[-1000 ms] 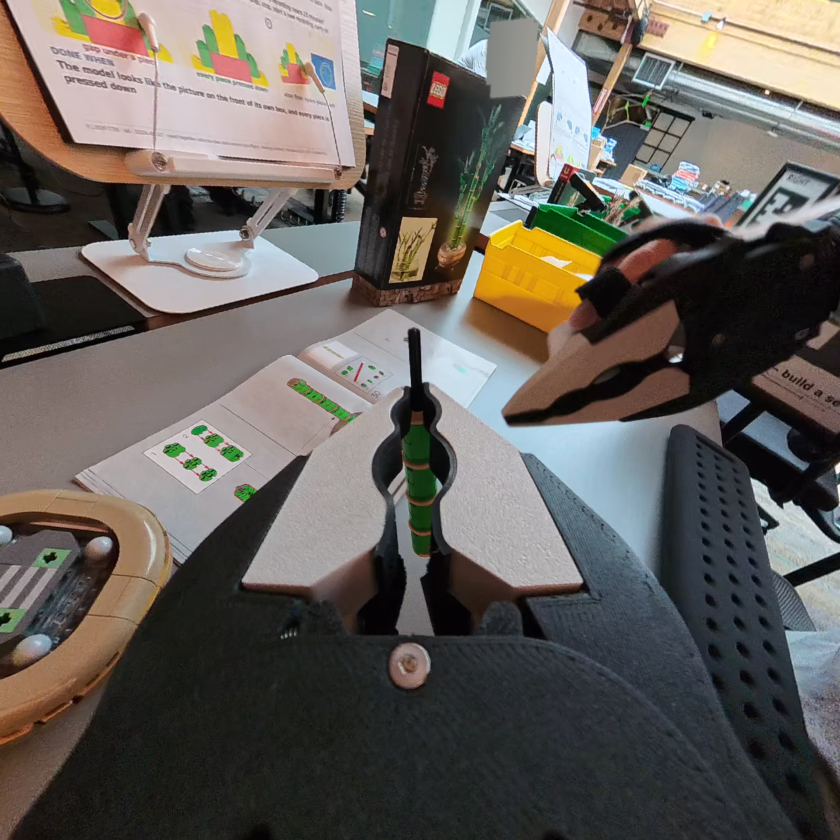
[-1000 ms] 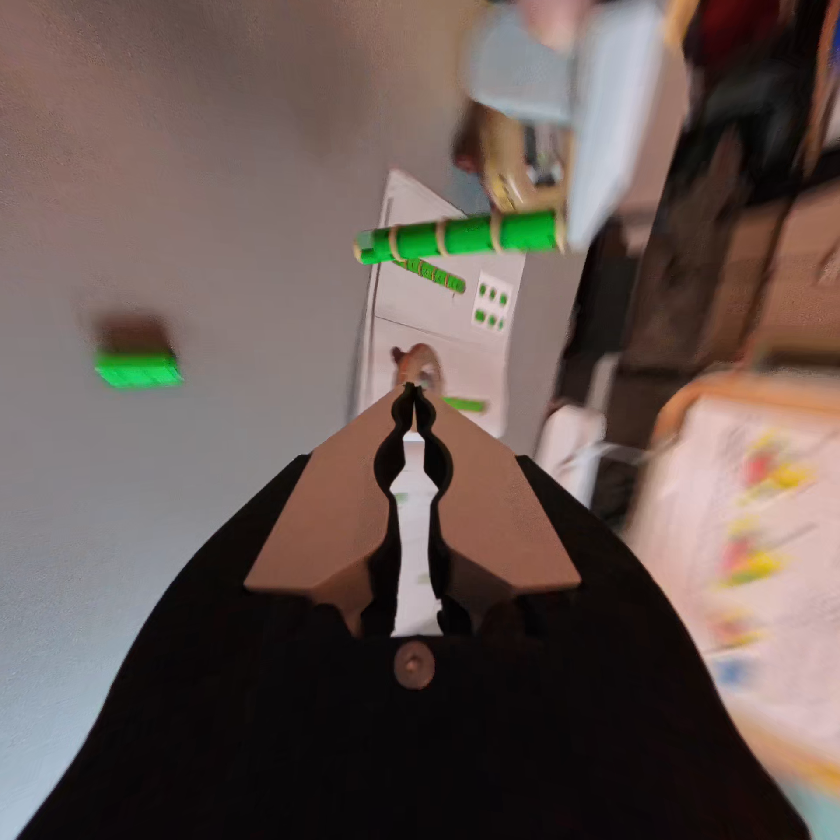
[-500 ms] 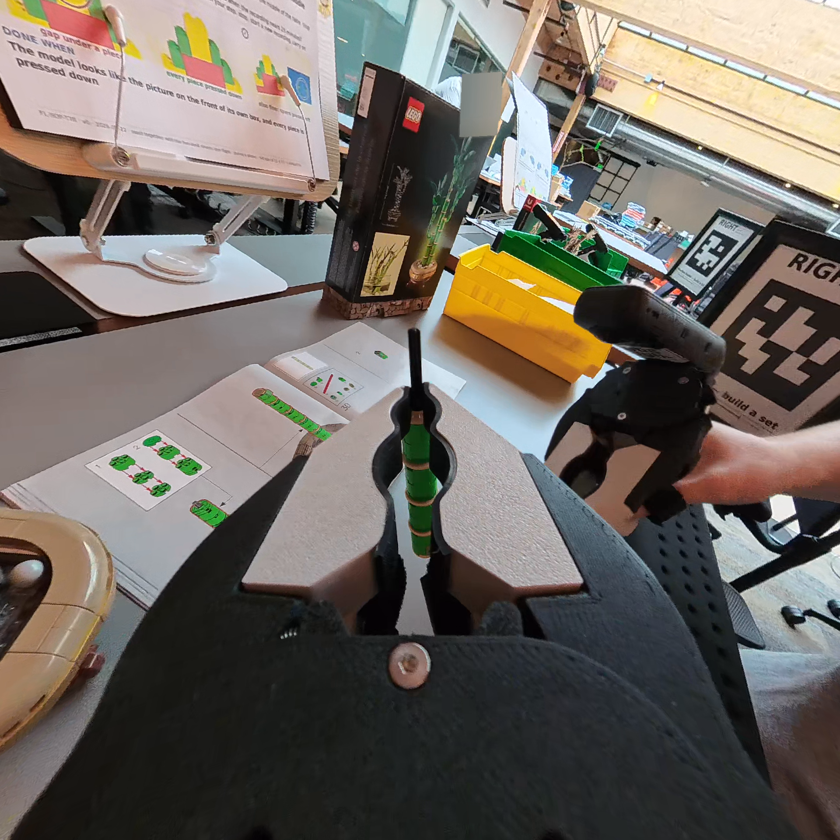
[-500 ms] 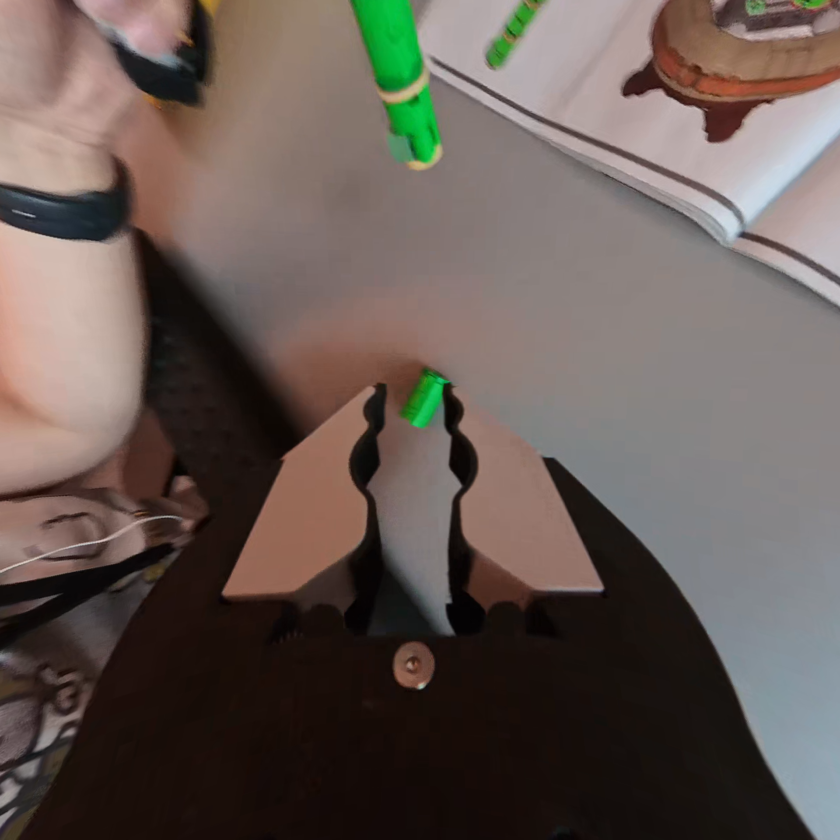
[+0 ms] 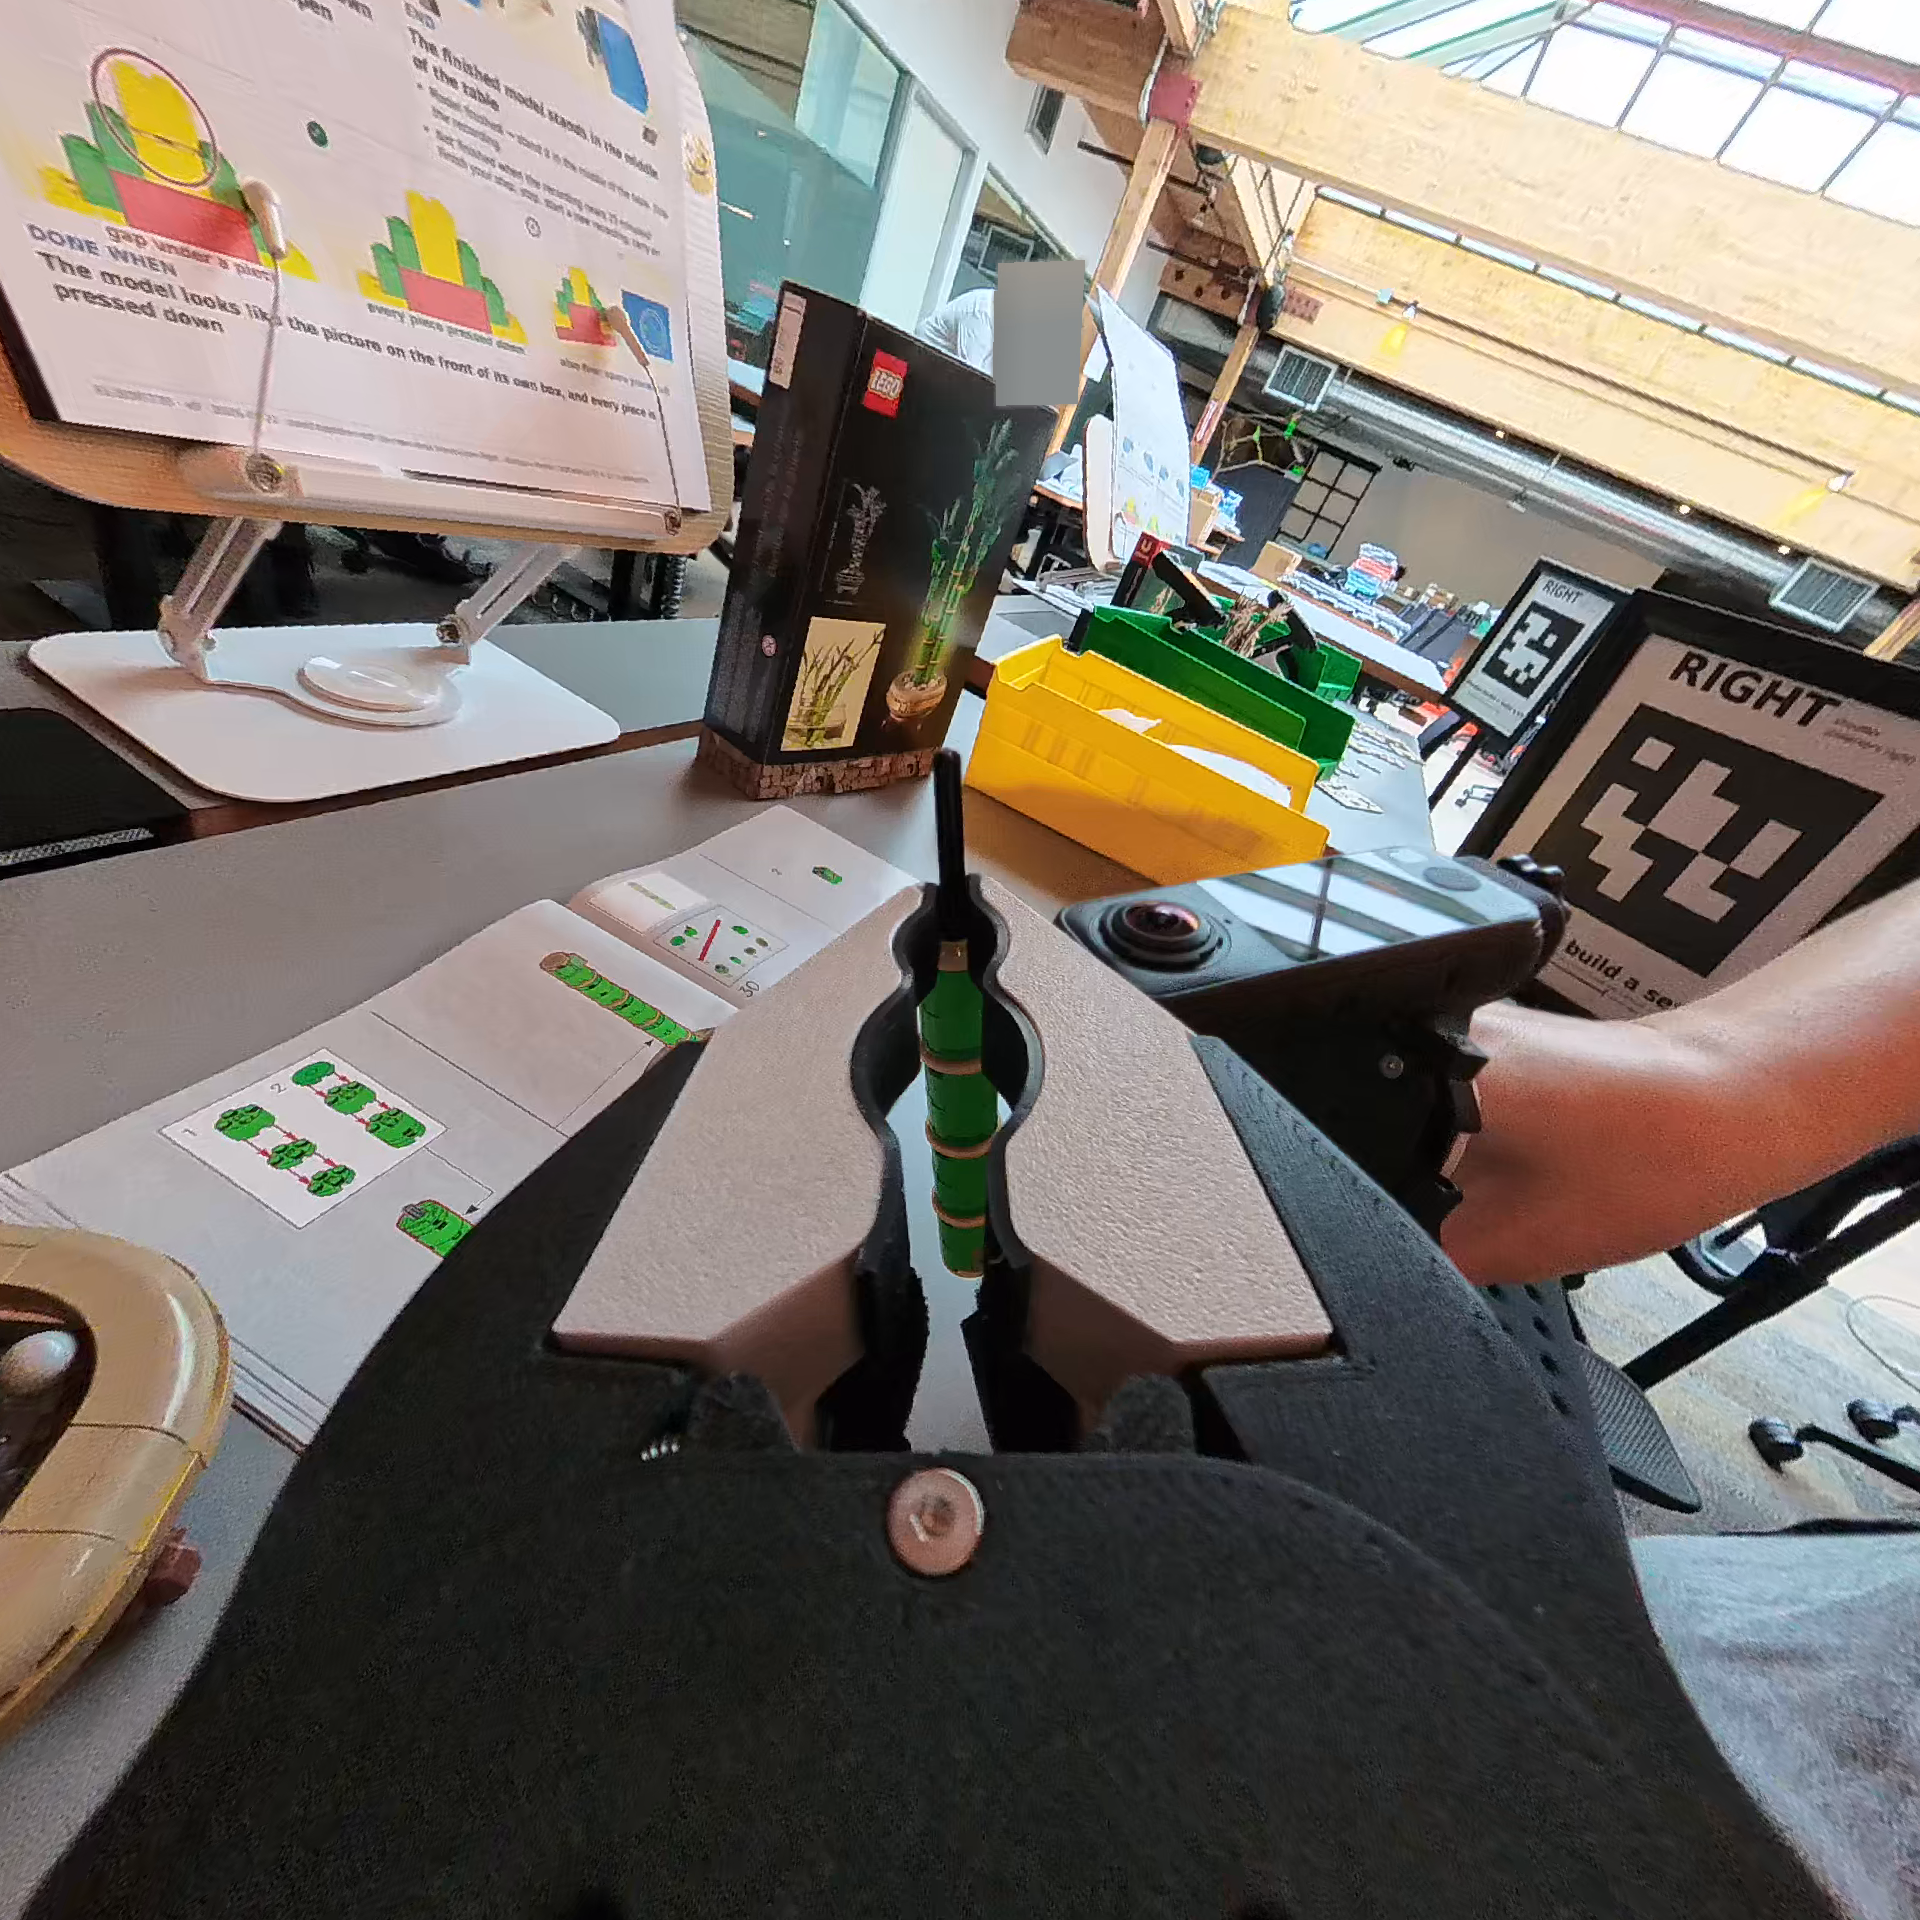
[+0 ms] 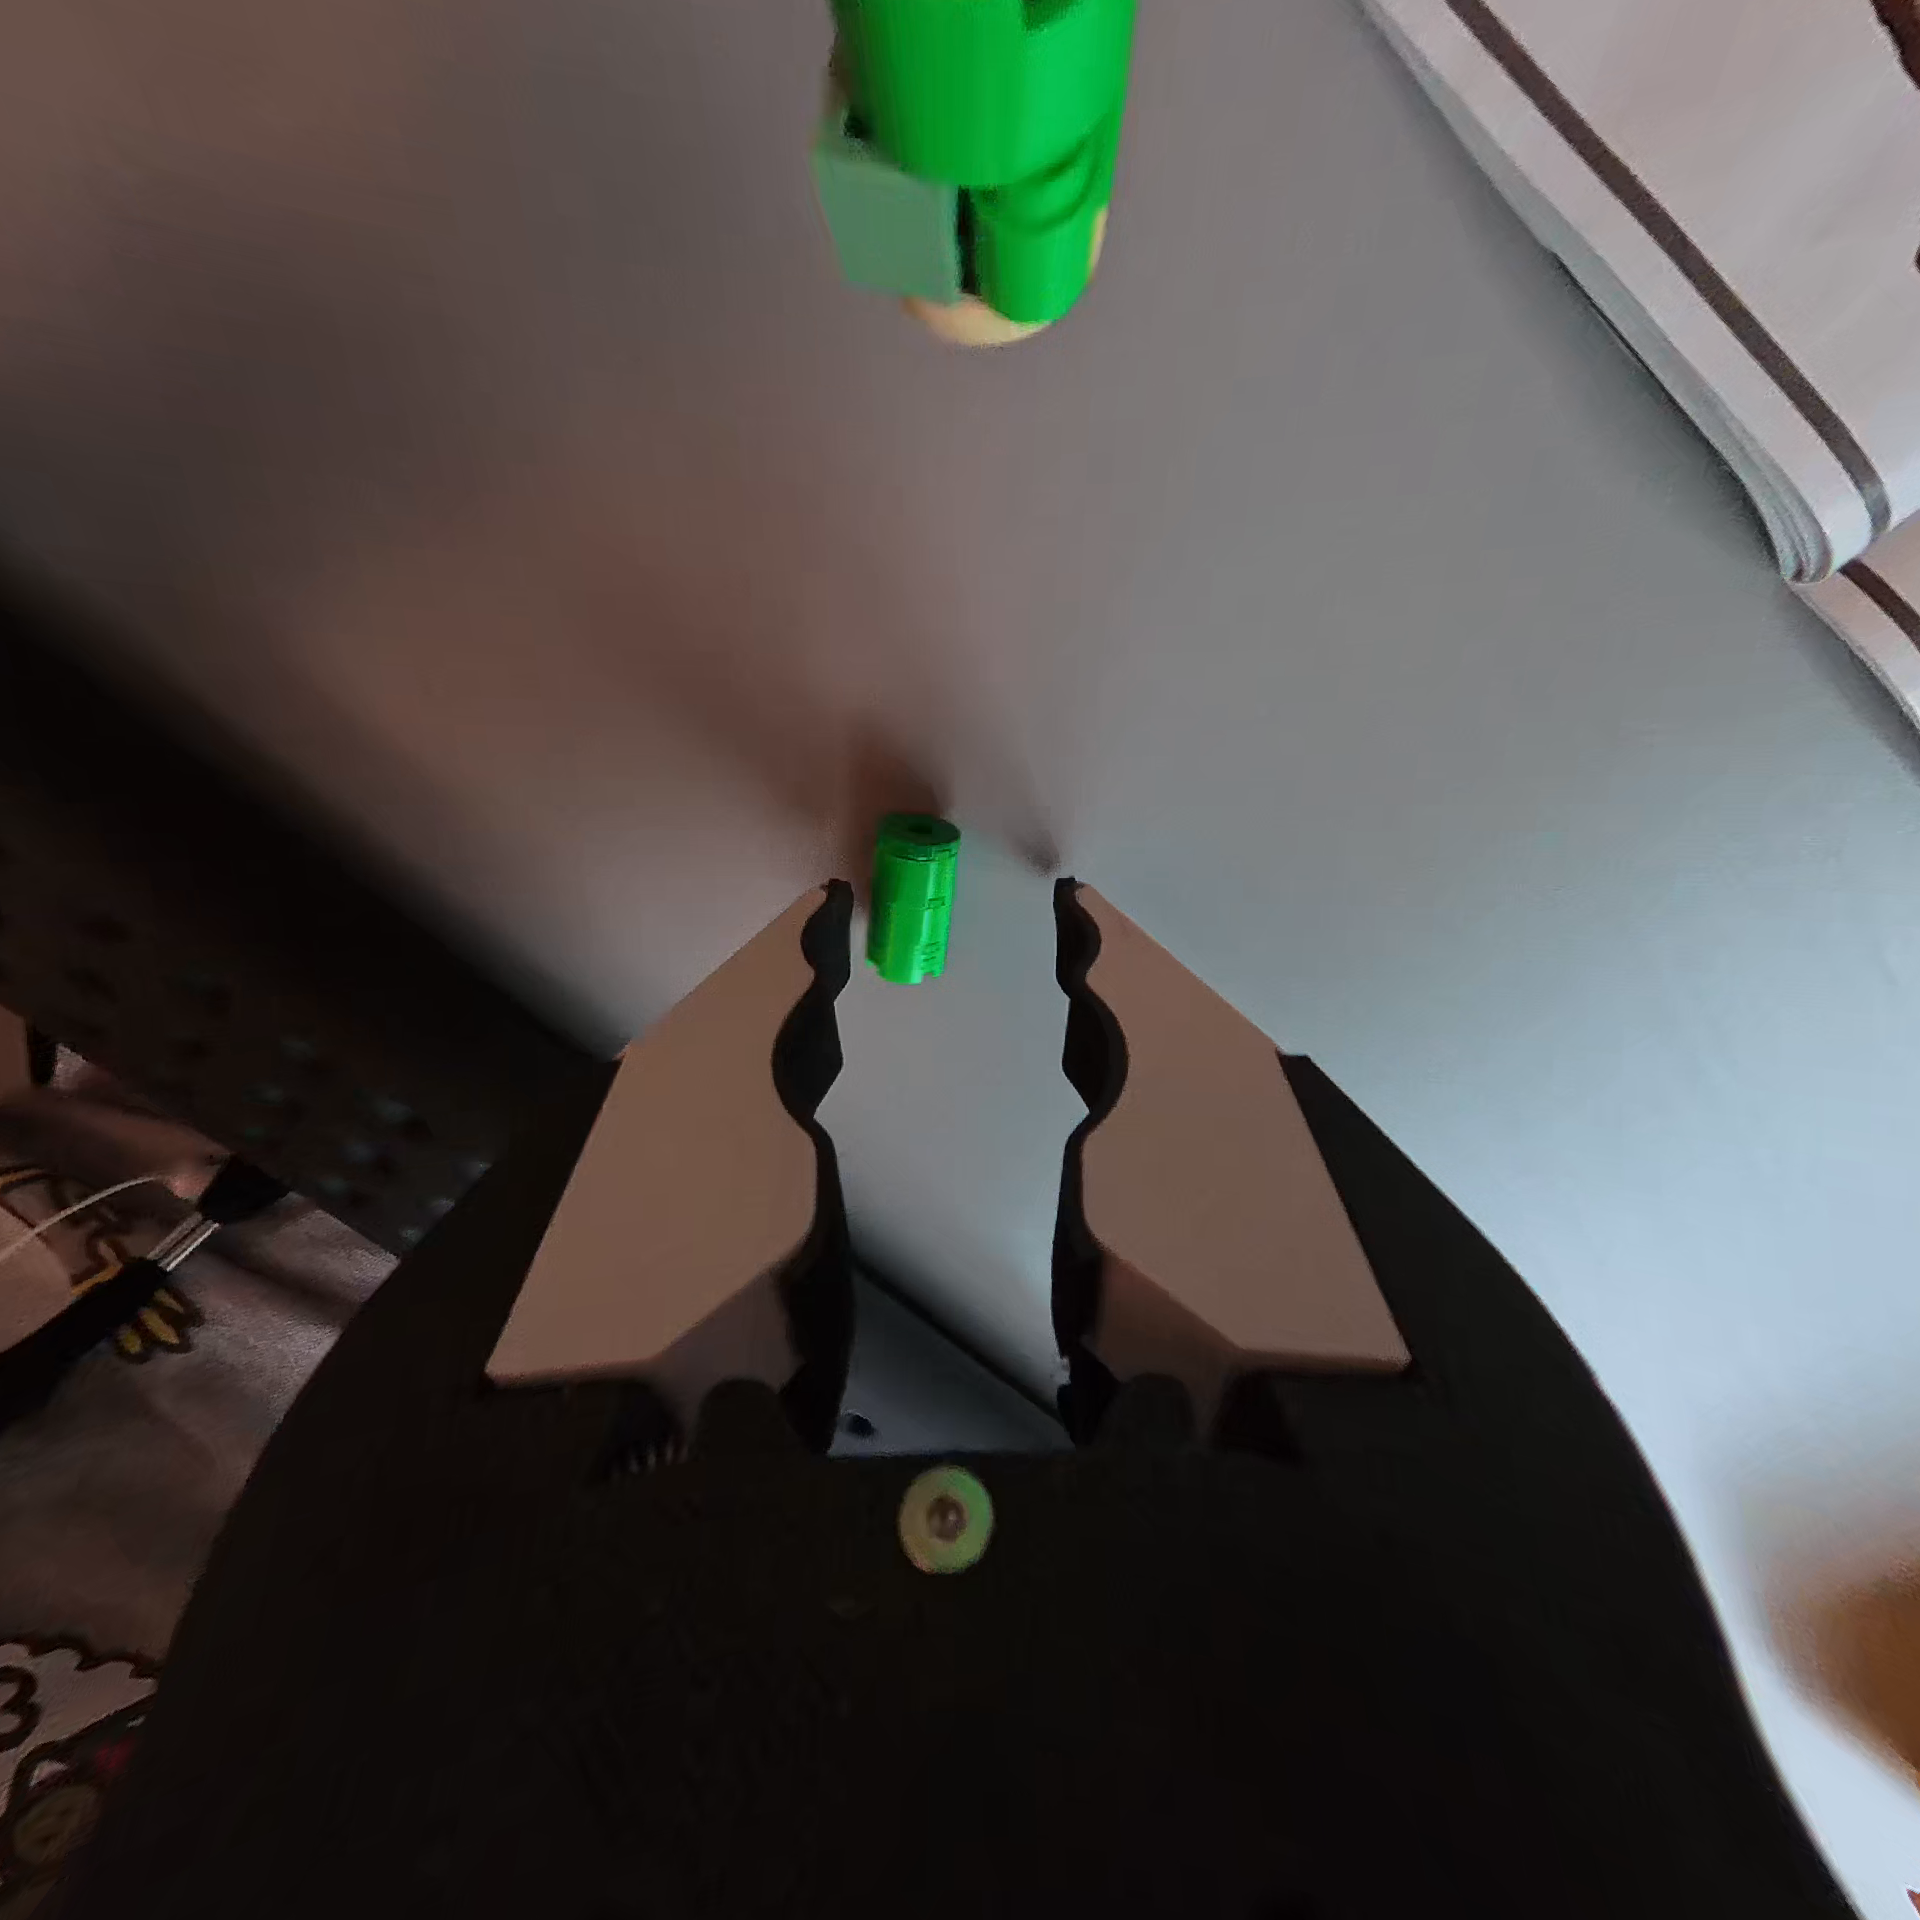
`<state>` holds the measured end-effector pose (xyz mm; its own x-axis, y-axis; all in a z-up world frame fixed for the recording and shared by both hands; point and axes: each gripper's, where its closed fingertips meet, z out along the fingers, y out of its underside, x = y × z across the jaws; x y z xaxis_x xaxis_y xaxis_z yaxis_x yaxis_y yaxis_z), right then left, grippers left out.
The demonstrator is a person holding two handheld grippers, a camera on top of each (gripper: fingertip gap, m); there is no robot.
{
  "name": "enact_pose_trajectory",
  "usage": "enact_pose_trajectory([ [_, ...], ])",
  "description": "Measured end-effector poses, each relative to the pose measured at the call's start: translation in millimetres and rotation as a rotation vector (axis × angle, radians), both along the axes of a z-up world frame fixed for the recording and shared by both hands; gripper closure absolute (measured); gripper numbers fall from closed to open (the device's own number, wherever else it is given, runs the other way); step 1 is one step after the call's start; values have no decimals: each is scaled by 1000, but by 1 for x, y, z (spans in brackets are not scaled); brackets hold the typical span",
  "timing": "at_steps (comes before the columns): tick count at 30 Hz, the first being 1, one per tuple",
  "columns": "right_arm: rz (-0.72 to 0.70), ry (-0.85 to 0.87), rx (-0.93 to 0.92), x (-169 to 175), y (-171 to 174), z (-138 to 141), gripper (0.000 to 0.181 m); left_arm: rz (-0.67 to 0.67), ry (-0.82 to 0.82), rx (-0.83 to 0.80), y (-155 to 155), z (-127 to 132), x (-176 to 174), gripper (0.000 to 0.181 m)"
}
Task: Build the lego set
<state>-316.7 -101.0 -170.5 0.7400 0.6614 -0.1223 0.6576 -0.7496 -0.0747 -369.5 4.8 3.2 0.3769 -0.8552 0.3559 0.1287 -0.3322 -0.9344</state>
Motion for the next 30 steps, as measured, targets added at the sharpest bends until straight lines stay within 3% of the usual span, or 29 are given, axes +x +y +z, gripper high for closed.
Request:
enact_pose_trajectory([
  [8,12,20,12,5,3,-1,161,-15,-125,-6,-3,18,-15,179],
  [13,49,-40,7,15,1,-3,157,-11,-113,-26,1,12,-15,179],
  [24,97,-2,-30,17,0,-4,167,-13,-70,-32,2,4,-10,179],
  [27,19,176,-34,15,10,12,167,-13,-58,-43,4,-1,-11,179],
  [30,-133,583,-5,13,42,51,167,-22,-53,-58,5,-3,-10,179],
])
